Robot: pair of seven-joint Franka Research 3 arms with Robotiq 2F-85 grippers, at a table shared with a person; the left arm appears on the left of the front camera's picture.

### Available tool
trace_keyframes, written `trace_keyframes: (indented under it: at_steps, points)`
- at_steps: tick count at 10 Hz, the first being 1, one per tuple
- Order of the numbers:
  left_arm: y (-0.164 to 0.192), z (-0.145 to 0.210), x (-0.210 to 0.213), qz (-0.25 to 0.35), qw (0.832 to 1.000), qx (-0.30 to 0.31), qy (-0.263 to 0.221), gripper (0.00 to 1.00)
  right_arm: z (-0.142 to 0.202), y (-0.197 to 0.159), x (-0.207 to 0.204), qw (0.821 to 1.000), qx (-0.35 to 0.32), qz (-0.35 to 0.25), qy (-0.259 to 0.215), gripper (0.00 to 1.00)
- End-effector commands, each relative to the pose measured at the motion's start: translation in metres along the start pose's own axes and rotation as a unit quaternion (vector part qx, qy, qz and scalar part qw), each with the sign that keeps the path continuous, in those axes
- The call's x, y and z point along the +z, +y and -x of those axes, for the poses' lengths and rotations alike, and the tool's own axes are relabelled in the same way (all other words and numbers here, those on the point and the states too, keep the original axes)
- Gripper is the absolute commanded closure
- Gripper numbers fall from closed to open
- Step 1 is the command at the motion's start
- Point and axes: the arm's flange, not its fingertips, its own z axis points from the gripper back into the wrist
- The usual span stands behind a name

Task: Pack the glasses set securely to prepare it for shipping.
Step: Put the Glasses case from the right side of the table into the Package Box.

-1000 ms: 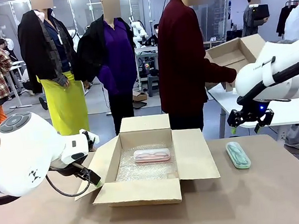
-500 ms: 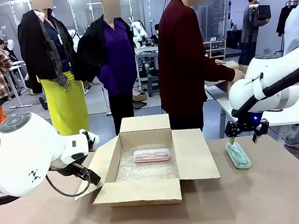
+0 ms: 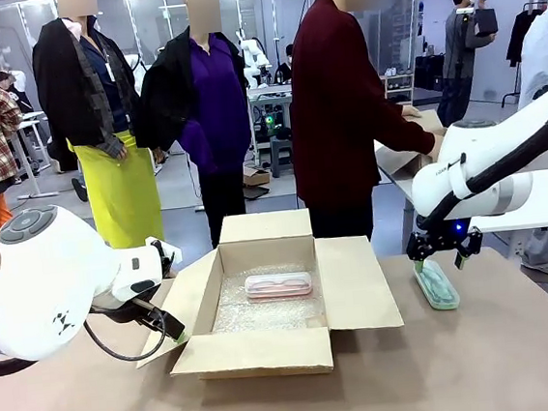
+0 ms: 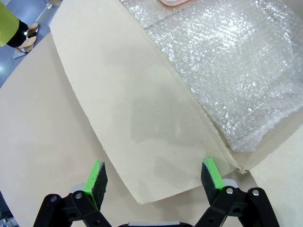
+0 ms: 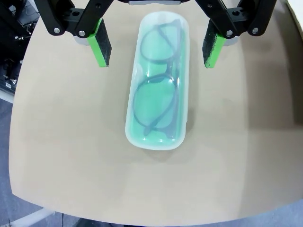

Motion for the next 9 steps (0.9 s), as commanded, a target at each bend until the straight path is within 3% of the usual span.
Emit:
trace_keyframes:
  at_steps: [1,9]
  points:
    - [0.001,0.001,0.002,0.000,1.000,0.002,-0.001,0.00,-0.006,0.006,-0.008,1.000,-0.016,0.023,-0.002,0.02]
    - [0.001,0.001,0.002,0.000,1.000,0.002,-0.001,0.00,-0.012,0.006,-0.045,0.999,-0.022,0.018,0.025,0.02]
